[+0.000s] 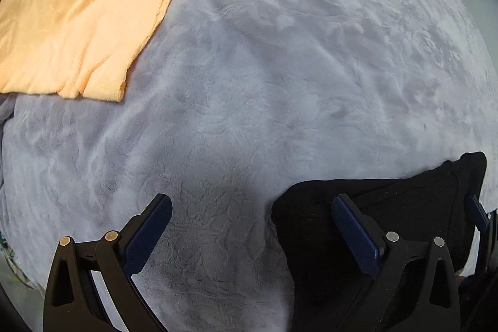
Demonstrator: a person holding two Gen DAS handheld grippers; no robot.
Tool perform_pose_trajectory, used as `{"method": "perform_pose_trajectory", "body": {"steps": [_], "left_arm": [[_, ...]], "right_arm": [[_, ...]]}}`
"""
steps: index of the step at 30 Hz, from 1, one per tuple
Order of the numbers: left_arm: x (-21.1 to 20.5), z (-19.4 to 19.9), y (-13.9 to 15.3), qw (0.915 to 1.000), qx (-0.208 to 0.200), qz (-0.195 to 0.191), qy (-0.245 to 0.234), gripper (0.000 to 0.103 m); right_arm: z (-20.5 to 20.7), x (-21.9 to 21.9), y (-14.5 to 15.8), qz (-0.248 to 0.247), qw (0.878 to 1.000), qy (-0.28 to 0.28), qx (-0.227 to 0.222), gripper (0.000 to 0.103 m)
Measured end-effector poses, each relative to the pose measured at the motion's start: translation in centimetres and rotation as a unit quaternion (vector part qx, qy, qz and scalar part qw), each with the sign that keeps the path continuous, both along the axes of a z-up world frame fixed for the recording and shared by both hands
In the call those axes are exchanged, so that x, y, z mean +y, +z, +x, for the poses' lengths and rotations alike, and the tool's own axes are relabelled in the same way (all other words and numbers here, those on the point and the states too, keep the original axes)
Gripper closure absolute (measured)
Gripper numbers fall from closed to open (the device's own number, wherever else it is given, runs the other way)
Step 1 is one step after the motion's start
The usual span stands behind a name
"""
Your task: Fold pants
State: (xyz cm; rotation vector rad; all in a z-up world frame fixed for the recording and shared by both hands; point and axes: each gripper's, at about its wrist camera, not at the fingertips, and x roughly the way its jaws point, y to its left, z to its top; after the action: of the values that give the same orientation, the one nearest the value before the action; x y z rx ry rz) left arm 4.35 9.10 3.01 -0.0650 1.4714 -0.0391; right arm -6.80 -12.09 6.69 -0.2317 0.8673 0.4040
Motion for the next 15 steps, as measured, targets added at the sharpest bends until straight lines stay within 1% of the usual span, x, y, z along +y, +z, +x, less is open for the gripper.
{"method": "perform_pose_trajectory", "body": {"steps": [1, 2, 3, 4, 5, 6, 7, 9, 10, 12, 13, 14, 15], "left_arm": [[0.9, 0.0, -0.8, 0.9997, 0.011, -0.015, 0.017, 0.000], [1.8, -0.3, -1.7, 0.9987, 0.019, -0.032, 0.035, 0.000], [2.5, -0.4, -1.8, 0.9975, 0.021, -0.043, 0.051, 0.000], [3.0, -0.5, -1.4, 0.9968, 0.012, -0.050, 0.060, 0.000], [3.4, -1.0, -0.5, 0.9965, -0.006, -0.051, 0.066, 0.000], [3.7, -1.7, 0.6, 0.9962, -0.026, -0.043, 0.072, 0.000], [3.9, -2.5, 1.8, 0.9951, -0.047, -0.043, 0.076, 0.000], [3.2, -5.5, 4.0, 0.9908, -0.093, -0.073, 0.066, 0.000], [2.3, -6.6, 5.4, 0.9893, -0.112, -0.074, 0.056, 0.000], [2.2, -11.0, 6.2, 0.9854, -0.152, -0.071, 0.028, 0.000], [0.8, -12.1, 6.4, 0.9847, -0.158, -0.072, 0.014, 0.000], [-0.2, -13.7, 5.9, 0.9854, -0.156, -0.068, -0.001, 0.000], [-2.0, -14.3, 5.4, 0.9868, -0.151, -0.057, -0.009, 0.000]], "right_arm": [[-0.1, 0.3, -0.5, -0.025, 1.000, -0.003, -0.003, 0.000], [0.0, 0.1, -0.7, -0.033, 0.999, -0.013, -0.004, 0.001], [0.3, -0.7, -0.8, -0.025, 0.999, -0.028, 0.000, 0.001], [0.6, -1.5, -0.7, -0.026, 0.998, -0.052, 0.004, 0.001], [0.9, -2.7, -0.5, -0.017, 0.997, -0.078, 0.011, 0.000], [0.8, -3.9, -0.2, -0.007, 0.995, -0.098, 0.015, 0.000], [0.5, -4.6, 0.2, 0.003, 0.994, -0.105, 0.015, 0.000], [-1.2, -5.7, 1.1, 0.025, 0.995, -0.097, 0.011, 0.000], [-2.5, -6.0, 1.5, 0.034, 0.996, -0.084, 0.007, 0.000], [-4.6, -5.8, 1.7, 0.041, 0.998, -0.057, -0.003, 0.000], [-5.8, -5.4, 1.5, 0.034, 0.999, -0.038, -0.009, 0.000], [-6.6, -5.1, 0.9, 0.012, 0.999, -0.026, -0.015, 0.000], [-7.0, -5.0, 0.2, -0.014, 0.999, -0.025, -0.021, 0.000]]}}
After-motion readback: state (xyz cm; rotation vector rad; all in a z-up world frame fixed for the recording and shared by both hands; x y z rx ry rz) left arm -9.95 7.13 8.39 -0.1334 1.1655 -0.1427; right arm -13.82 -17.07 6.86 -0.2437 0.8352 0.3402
